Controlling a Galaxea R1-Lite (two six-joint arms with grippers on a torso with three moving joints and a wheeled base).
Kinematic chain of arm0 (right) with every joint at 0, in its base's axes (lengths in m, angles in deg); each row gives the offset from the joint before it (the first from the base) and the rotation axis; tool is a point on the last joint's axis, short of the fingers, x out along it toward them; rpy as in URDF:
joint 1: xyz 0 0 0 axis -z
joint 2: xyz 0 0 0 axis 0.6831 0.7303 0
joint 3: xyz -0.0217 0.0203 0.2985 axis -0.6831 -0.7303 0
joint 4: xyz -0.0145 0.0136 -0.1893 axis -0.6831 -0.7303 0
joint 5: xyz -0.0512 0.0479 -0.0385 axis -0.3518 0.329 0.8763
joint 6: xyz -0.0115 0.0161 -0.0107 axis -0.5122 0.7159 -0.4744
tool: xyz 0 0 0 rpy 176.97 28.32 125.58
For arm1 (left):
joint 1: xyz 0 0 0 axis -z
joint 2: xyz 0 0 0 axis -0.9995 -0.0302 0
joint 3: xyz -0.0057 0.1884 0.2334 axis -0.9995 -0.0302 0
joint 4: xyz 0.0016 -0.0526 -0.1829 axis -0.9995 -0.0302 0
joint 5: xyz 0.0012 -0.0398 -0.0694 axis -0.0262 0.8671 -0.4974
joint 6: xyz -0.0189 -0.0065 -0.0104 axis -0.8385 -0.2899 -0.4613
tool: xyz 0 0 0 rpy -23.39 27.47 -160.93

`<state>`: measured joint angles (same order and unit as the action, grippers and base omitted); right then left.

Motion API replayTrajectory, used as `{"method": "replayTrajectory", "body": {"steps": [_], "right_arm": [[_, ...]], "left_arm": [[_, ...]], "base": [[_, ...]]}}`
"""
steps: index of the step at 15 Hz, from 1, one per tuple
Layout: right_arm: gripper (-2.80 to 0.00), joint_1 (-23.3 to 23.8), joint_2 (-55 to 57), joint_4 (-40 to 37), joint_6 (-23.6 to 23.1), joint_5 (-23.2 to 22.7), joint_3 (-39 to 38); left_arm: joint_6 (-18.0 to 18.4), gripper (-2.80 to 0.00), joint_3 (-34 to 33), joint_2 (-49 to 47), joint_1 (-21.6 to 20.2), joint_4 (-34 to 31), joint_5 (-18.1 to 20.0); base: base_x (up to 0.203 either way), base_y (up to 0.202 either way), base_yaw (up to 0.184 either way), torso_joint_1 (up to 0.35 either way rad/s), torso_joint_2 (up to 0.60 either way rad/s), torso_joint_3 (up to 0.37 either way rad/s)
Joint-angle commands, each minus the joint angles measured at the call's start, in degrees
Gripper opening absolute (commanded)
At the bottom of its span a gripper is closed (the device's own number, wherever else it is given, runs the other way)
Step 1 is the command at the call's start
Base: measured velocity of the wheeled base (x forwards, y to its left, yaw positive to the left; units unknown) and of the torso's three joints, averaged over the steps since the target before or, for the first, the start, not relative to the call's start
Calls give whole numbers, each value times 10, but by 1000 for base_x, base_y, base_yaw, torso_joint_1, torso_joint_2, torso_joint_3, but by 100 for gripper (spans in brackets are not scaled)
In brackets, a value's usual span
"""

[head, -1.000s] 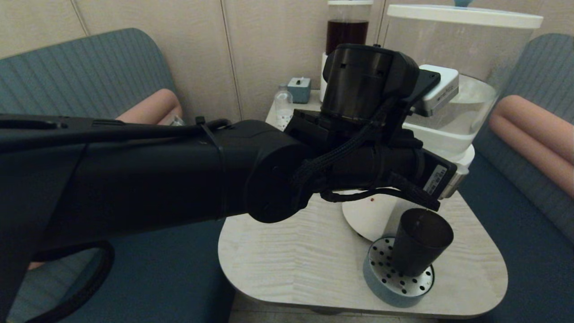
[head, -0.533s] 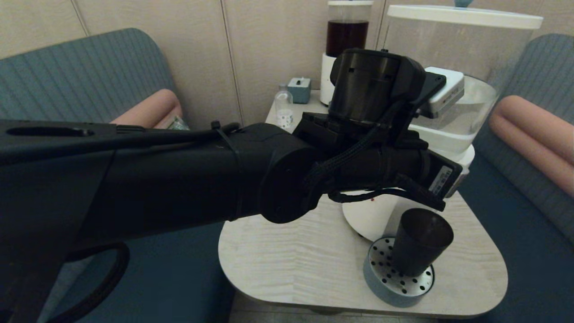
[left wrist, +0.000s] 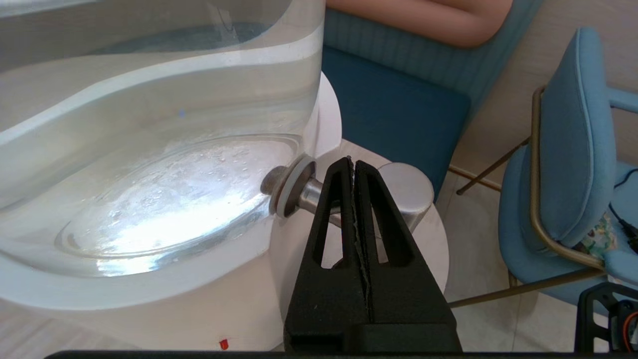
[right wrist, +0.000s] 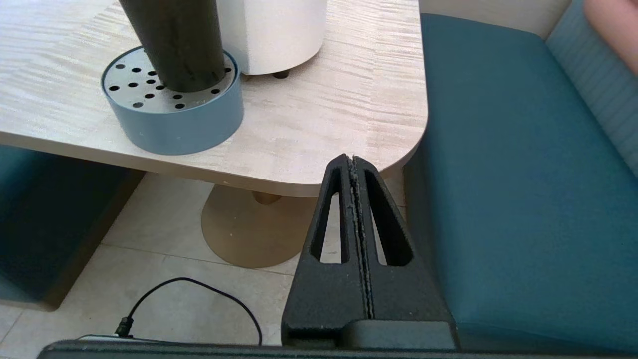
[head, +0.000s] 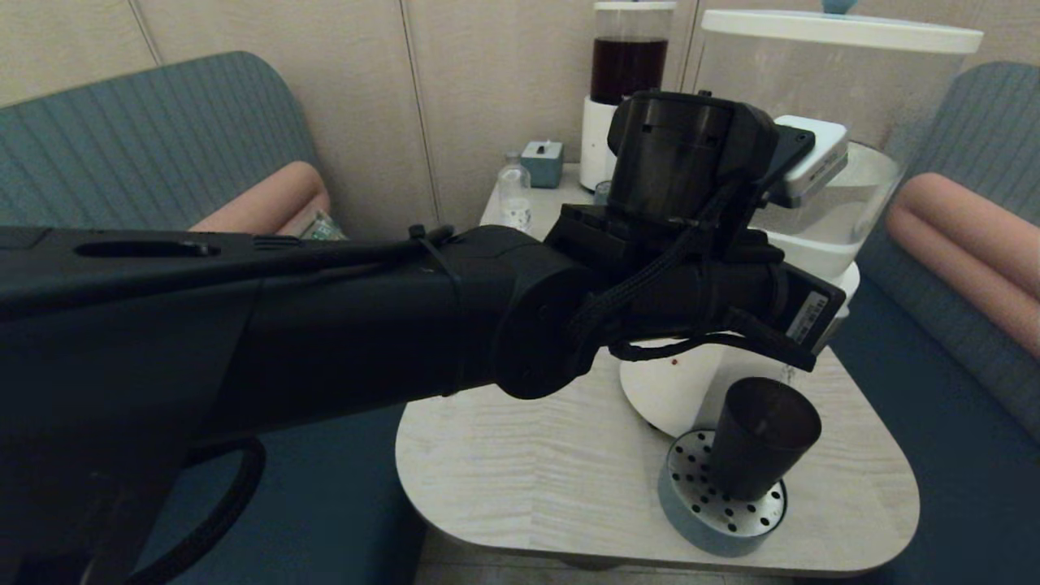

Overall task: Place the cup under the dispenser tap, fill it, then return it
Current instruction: Turn off the faucet

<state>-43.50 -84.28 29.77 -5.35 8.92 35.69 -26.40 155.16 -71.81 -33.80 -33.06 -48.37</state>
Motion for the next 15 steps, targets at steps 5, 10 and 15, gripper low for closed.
{"method": "replayTrajectory", "body": {"steps": [5, 10, 15], "right_arm": [[-280, 0, -1, 0, 0, 0, 0], [-280, 0, -1, 0, 0, 0, 0], [-280, 0, -1, 0, 0, 0, 0]], "left_arm": [[2, -280, 3, 6, -1, 9, -2], [-3, -280, -15, 53, -1, 4, -2], [-3, -280, -116, 92, -1, 11, -2]], "base": [[0, 0, 0, 0, 0, 0], [0, 0, 0, 0, 0, 0], [0, 0, 0, 0, 0, 0]]}}
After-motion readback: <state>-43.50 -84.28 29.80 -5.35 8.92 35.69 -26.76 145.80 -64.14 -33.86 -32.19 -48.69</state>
